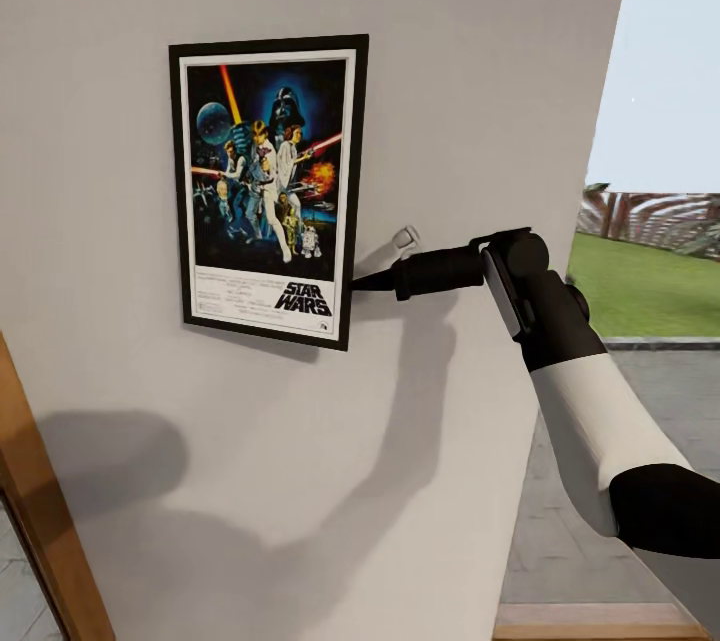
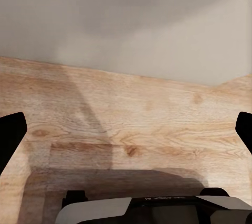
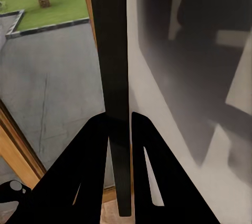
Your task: Pick up the poster from the kitchen countertop and hang it on one of the wall nails in the kitchen.
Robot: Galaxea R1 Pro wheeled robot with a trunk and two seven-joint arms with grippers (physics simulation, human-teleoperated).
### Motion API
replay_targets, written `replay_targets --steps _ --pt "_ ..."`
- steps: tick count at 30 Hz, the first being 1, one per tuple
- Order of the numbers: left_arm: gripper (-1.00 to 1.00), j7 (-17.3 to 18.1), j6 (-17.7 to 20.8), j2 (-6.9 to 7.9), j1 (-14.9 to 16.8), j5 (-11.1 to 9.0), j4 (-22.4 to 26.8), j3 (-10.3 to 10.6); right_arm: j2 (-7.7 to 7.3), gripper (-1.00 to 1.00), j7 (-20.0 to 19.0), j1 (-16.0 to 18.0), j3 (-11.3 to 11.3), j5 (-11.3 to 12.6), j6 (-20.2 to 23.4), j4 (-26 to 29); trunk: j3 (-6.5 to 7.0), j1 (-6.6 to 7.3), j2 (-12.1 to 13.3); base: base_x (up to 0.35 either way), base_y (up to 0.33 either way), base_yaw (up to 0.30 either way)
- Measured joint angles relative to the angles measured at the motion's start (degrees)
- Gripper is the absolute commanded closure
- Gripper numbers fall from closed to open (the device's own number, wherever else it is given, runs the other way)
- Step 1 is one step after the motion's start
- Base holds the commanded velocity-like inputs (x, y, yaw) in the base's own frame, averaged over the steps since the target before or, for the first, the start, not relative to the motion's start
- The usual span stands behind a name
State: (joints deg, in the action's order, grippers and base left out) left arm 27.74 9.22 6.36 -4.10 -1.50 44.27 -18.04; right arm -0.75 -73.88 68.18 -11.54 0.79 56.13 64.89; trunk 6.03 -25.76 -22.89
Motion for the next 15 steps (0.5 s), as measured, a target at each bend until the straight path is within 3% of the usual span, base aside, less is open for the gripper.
replay_targets --steps 15 --pt "-1.0 0.0 0.0 0.0 0.0 0.0 0.0 0.0 -0.01 1.0 0.0 0.0 -0.2 -0.4 -0.2 1.8 0.0 0.0 0.0 0.0 0.0 0.0"
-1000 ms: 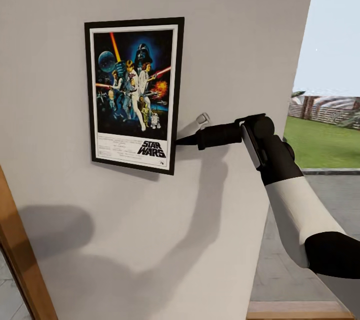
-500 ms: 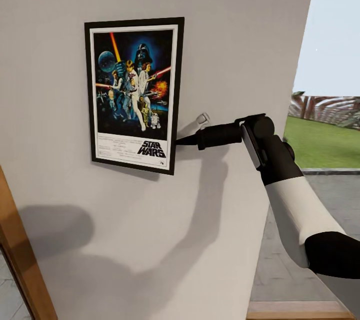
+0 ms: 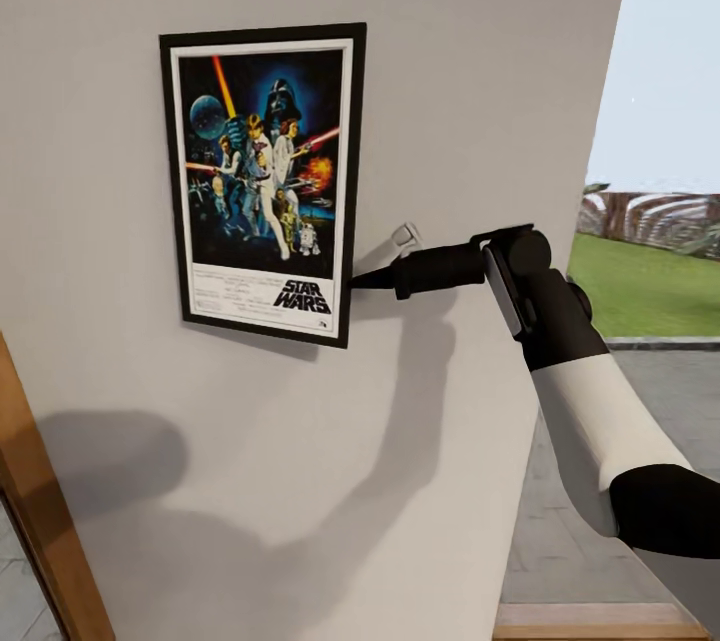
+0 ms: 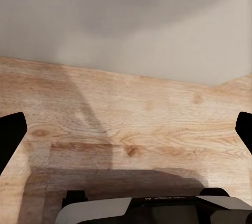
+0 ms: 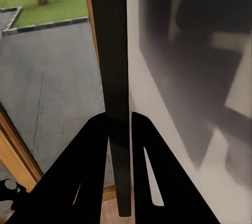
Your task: Pick up the poster from the kitchen countertop and hang it on one of the wall nails in the kitchen.
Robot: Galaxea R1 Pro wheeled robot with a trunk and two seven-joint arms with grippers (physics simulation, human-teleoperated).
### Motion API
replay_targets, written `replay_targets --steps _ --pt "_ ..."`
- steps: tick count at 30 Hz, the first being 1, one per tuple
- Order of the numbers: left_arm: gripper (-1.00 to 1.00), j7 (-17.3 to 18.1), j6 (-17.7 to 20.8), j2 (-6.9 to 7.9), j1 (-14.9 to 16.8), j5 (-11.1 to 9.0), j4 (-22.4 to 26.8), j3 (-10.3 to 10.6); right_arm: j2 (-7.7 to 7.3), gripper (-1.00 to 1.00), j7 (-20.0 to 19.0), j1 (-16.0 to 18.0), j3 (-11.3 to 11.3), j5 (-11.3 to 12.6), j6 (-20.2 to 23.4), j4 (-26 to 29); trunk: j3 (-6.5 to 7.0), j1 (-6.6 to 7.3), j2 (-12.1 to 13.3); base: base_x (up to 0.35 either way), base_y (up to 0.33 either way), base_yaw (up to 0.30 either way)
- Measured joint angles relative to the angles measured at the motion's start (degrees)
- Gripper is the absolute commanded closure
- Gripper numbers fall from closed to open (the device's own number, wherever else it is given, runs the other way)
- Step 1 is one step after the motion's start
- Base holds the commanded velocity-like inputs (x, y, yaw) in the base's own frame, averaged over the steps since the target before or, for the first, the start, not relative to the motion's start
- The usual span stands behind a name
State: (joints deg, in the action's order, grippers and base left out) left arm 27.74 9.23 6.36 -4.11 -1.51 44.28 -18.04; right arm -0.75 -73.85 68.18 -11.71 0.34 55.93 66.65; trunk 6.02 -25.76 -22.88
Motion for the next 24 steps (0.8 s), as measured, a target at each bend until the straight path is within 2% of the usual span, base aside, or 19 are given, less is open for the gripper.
replay_targets --steps 24 --pt "-1.0 0.0 0.0 0.0 0.0 0.0 0.0 0.0 -0.09 1.0 -0.8 -2.2 -0.3 -0.1 -4.0 0.3 0.0 0.0 0.0 0.0 0.0 0.0"
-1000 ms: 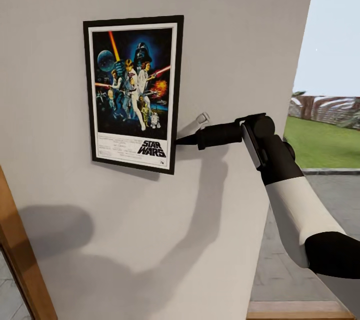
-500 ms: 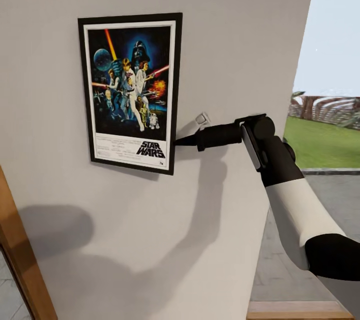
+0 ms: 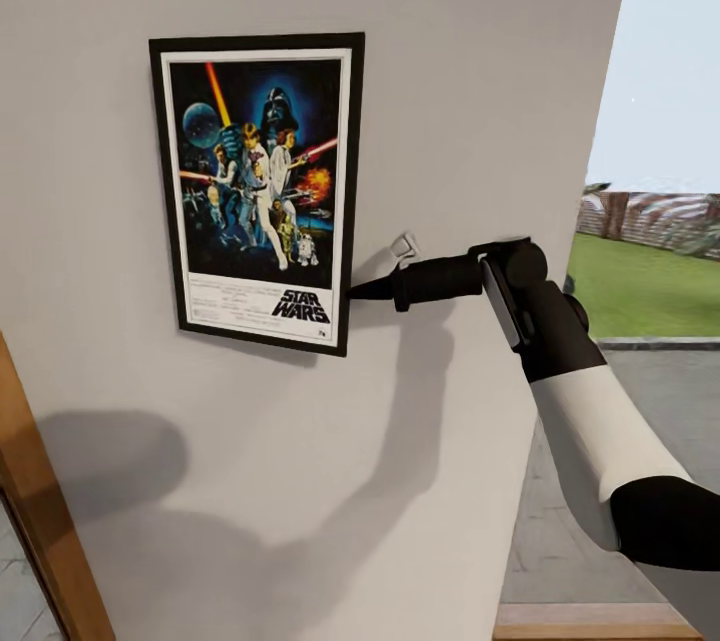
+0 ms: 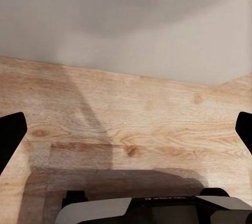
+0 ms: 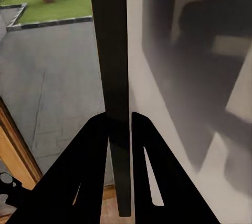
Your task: Pick up the poster from the kitchen countertop and hang it on one of the wall nails in the kitchen.
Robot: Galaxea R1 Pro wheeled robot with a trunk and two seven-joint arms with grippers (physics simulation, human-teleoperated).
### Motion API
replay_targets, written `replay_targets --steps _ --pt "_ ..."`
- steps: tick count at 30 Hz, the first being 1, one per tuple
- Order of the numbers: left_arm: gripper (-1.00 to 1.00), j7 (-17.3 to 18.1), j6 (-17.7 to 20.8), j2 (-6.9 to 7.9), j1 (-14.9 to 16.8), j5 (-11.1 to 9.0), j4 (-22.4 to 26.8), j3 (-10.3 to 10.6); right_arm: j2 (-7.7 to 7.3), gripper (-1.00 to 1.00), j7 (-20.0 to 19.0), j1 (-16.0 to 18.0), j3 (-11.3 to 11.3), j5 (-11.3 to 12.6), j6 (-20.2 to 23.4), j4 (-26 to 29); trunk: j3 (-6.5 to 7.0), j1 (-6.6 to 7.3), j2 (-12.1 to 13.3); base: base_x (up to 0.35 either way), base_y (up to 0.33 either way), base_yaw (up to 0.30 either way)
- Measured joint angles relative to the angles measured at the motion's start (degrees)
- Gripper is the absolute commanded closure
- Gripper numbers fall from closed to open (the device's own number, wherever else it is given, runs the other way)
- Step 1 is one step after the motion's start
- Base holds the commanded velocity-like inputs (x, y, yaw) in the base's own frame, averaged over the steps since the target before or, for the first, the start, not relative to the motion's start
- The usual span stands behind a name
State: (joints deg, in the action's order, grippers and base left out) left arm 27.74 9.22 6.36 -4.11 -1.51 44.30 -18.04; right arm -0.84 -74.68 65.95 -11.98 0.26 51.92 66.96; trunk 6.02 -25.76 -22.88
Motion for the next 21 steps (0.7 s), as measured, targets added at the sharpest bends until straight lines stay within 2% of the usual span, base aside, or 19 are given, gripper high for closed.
replay_targets --steps 6,21 --pt "-1.0 0.0 0.0 0.0 0.0 0.0 0.0 0.0 0.0 1.0 -0.2 -1.1 0.0 0.0 -2.6 -0.1 0.0 0.0 0.0 0.0 0.0 0.0" --pt "-1.0 0.0 0.0 0.0 0.0 0.0 0.0 0.0 -0.29 1.0 -0.4 -4.3 0.0 -0.5 -4.1 0.0 0.0 0.0 0.0 0.0 0.0 0.0"
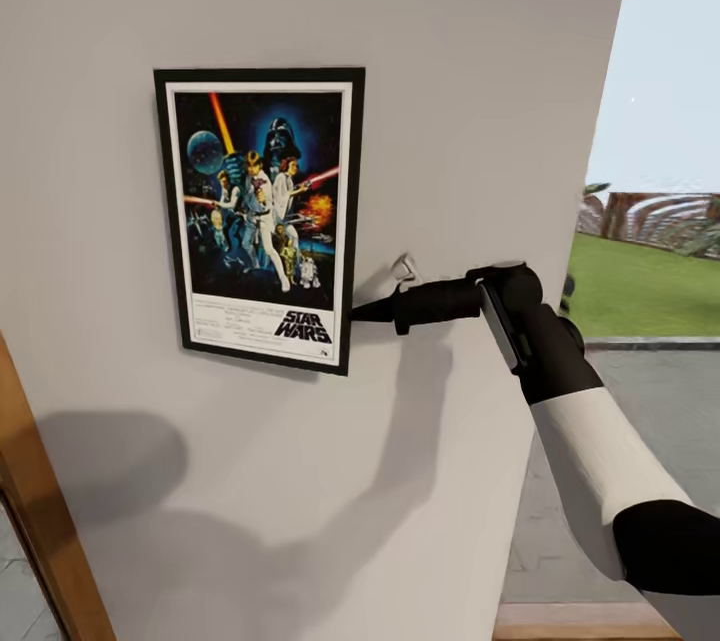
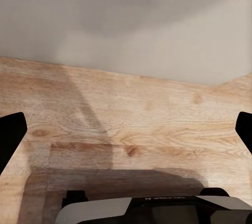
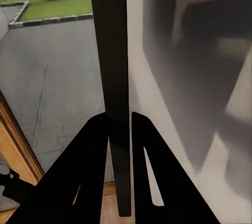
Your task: Pick up the poster from the kitchen countertop and hang it on one of the wall nails in the kitchen.
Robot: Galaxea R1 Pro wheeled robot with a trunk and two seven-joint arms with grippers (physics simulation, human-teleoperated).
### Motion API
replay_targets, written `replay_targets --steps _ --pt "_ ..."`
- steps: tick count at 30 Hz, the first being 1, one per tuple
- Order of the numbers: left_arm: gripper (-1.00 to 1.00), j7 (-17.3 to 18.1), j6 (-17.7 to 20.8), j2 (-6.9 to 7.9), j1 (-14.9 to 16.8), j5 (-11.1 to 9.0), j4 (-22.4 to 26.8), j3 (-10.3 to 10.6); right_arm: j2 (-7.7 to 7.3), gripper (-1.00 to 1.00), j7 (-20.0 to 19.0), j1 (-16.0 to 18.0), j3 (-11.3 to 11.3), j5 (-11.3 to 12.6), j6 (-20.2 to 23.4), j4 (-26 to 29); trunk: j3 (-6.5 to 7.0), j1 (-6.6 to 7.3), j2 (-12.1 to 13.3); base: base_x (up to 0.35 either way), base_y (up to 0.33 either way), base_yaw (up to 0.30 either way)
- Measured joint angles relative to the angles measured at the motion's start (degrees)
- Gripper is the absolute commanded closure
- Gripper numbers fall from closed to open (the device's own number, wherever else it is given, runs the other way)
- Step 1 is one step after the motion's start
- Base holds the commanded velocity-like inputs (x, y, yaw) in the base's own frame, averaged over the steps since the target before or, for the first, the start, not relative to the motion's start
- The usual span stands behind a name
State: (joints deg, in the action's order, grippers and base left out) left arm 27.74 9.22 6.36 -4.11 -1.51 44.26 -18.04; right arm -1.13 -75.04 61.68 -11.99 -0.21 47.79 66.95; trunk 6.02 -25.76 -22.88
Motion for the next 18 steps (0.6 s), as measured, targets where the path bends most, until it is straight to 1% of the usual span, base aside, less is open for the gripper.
replay_targets --steps 18 --pt "-1.0 0.0 0.0 0.0 0.0 0.0 0.0 0.0 -0.07 1.0 0.0 -1.0 0.0 -0.1 -0.6 0.0 0.0 0.0 0.0 0.0 0.0 0.0"
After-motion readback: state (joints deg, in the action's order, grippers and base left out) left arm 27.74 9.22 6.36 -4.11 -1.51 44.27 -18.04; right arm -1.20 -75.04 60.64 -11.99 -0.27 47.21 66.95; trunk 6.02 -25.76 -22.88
